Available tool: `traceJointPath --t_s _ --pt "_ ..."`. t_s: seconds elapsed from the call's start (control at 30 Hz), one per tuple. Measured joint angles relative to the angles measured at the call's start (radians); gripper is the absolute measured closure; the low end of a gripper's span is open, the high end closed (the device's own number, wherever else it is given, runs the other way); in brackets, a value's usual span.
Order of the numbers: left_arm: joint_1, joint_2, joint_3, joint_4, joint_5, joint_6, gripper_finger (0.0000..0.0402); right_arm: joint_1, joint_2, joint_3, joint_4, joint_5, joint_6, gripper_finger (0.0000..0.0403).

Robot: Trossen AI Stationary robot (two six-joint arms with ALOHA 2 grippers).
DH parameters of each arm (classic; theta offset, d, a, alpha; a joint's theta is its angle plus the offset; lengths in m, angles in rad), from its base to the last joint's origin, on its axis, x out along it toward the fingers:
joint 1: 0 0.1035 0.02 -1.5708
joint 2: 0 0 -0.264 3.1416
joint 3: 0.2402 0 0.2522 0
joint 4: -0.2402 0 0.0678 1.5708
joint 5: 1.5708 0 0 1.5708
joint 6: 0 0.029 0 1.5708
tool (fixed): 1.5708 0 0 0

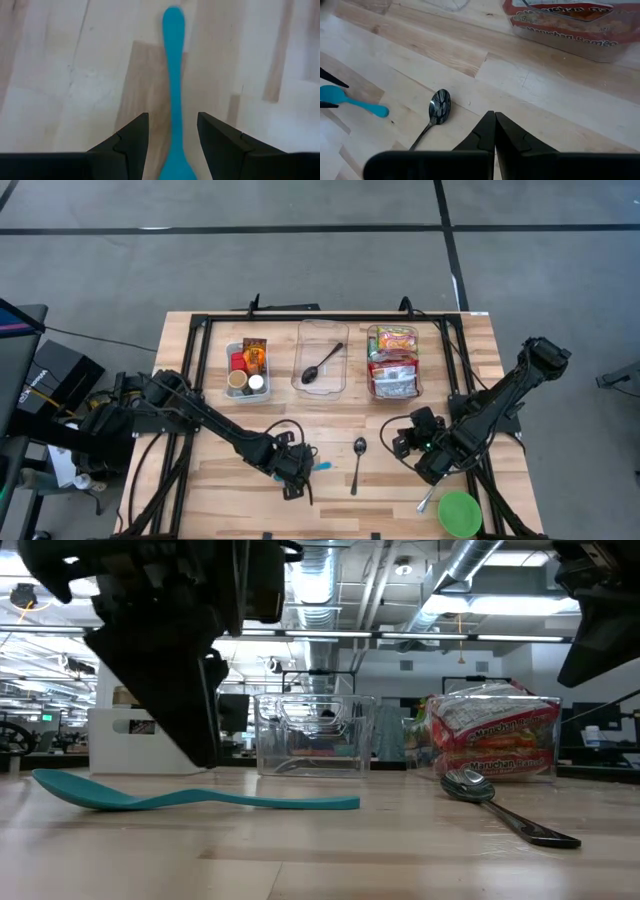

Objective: Pick & Place Food Item
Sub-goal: Put the blue baby spoon into the left transparent bin

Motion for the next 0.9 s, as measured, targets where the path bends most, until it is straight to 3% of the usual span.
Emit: traceJointPath --t_s 0.9 --pt "0.001 0.057 0.003 -0.021 0.016 -0.027 0.0238 0.001 0.000 0.000 -0.015 0.000 0.001 0.0403"
